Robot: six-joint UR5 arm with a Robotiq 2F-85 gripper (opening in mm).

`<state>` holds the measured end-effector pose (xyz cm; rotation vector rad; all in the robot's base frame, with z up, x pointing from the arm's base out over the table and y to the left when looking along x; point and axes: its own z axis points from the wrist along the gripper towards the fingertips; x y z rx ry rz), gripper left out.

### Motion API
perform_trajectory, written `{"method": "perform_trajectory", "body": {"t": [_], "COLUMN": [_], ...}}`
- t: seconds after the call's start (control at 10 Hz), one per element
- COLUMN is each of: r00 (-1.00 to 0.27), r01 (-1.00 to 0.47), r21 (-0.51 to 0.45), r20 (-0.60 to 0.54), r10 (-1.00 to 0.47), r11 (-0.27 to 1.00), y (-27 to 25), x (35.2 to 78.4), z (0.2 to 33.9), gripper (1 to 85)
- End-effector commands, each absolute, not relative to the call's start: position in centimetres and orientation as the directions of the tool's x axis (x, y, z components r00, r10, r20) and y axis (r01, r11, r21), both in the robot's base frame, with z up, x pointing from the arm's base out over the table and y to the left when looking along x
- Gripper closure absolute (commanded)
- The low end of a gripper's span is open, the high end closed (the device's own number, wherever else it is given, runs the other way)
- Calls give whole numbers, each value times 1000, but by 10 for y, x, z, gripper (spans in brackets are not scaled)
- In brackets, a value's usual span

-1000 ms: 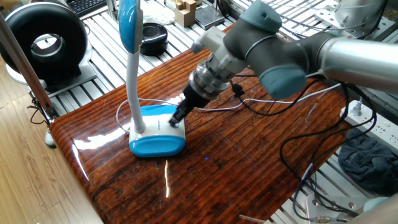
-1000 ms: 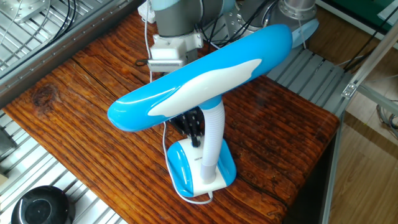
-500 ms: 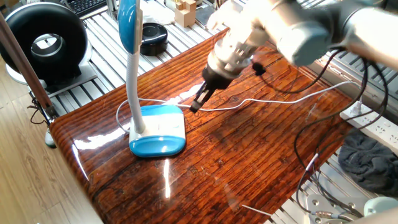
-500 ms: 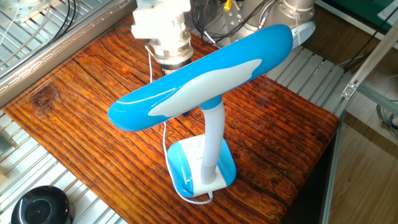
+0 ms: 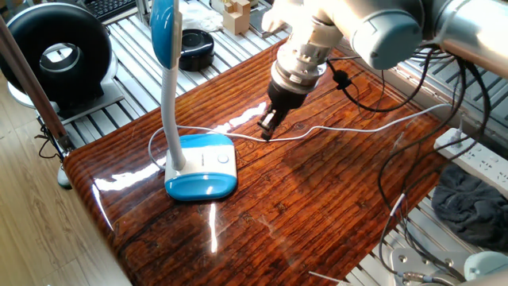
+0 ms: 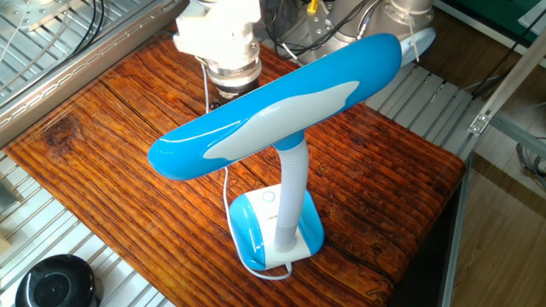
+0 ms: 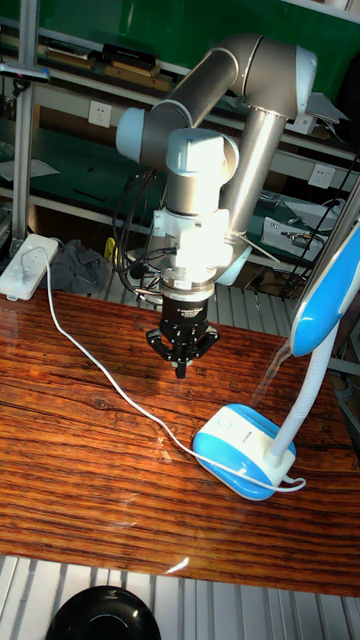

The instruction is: Turn on the desk lamp by pressing the button

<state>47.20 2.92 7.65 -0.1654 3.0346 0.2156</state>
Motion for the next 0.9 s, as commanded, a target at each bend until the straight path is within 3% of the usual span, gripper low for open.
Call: {"method": "perform_trajectory", "body": {"t": [0.0, 0.3, 0.8], "r00": [-993, -990, -995], "r01": [95, 143, 102], "r21": [62, 82, 88], "r20": [-61, -3, 12], "r10": [99, 144, 101], "r11": [994, 986, 991], "y": [6, 12, 13], "x": [469, 462, 462], "z": [76, 71, 67], "gripper": [847, 847, 847]}}
